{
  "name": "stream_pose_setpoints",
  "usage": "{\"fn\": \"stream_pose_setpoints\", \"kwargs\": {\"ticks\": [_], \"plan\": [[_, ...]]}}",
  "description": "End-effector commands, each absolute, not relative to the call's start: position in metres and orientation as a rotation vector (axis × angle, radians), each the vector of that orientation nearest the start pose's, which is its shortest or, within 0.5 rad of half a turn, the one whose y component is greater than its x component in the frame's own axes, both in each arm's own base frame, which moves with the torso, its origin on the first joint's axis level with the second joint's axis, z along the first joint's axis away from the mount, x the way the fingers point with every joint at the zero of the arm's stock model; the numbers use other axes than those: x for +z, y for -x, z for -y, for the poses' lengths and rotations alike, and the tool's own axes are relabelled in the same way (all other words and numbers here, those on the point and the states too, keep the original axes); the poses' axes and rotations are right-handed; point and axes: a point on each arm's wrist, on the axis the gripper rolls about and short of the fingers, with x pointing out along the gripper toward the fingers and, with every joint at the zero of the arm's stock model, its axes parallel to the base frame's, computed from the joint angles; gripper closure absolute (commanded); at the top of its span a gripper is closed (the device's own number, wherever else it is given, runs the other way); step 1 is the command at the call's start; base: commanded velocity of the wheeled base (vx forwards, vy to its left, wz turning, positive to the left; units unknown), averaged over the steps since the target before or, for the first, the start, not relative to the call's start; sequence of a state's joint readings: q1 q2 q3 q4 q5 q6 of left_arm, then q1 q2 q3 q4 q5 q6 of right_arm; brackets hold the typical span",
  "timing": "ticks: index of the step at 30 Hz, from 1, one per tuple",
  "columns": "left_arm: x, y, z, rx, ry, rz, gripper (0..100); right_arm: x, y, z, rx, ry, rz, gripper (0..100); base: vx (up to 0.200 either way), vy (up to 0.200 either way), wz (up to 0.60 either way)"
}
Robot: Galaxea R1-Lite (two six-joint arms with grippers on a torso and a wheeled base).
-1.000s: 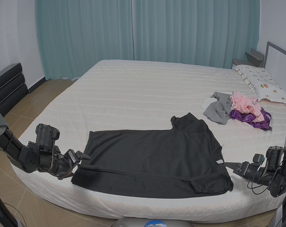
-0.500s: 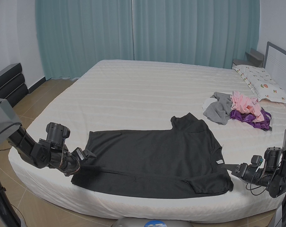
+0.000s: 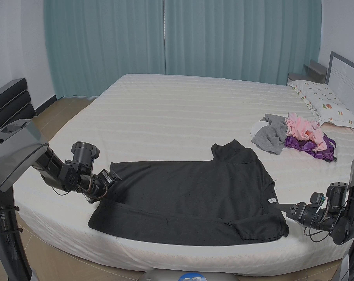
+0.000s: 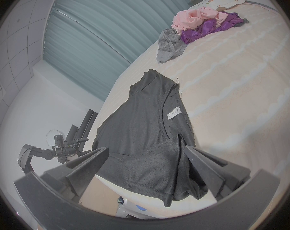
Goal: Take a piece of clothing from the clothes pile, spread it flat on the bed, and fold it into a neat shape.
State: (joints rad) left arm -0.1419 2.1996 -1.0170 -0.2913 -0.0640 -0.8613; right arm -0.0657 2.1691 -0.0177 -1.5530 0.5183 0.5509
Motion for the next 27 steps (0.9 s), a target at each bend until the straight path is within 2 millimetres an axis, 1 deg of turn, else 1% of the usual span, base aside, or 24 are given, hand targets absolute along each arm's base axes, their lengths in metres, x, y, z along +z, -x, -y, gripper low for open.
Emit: {"fn": "stream_pose_setpoints", "kwargs": {"ticks": [1, 5, 7, 11, 16, 22, 27], "plan": [[0.030, -0.376, 0.048, 0.227, 0.786, -0.905, 0, 0.003, -0.215, 0.003, 0.267, -0.704, -0.705, 0, 0.000, 0.000, 0.00], [0.051, -0.365, 0.037, 0.215, 0.806, -0.875, 0, 0.004, -0.215, 0.002, 0.276, -0.698, -0.699, 0, 0.000, 0.000, 0.00], [0.056, -0.363, 0.032, 0.201, 0.813, -0.873, 0, 0.004, -0.215, 0.000, 0.284, -0.695, -0.701, 0, 0.000, 0.000, 0.00], [0.048, -0.354, 0.022, 0.183, 0.789, -0.926, 0, 0.005, -0.220, -0.002, 0.299, -0.687, -0.688, 0, 0.000, 0.000, 0.00], [0.039, -0.337, 0.023, 0.125, 0.812, -0.999, 0, 0.006, -0.225, -0.003, 0.301, -0.681, -0.666, 0, 0.000, 0.000, 0.00], [0.042, -0.328, 0.022, 0.092, 0.796, -1.011, 0, 0.005, -0.225, -0.006, 0.291, -0.677, -0.671, 0, 0.000, 0.000, 0.00], [0.044, -0.326, 0.022, 0.097, 0.806, -1.010, 0, 0.003, -0.223, -0.005, 0.269, -0.680, -0.683, 0, 0.000, 0.000, 0.00]]}}
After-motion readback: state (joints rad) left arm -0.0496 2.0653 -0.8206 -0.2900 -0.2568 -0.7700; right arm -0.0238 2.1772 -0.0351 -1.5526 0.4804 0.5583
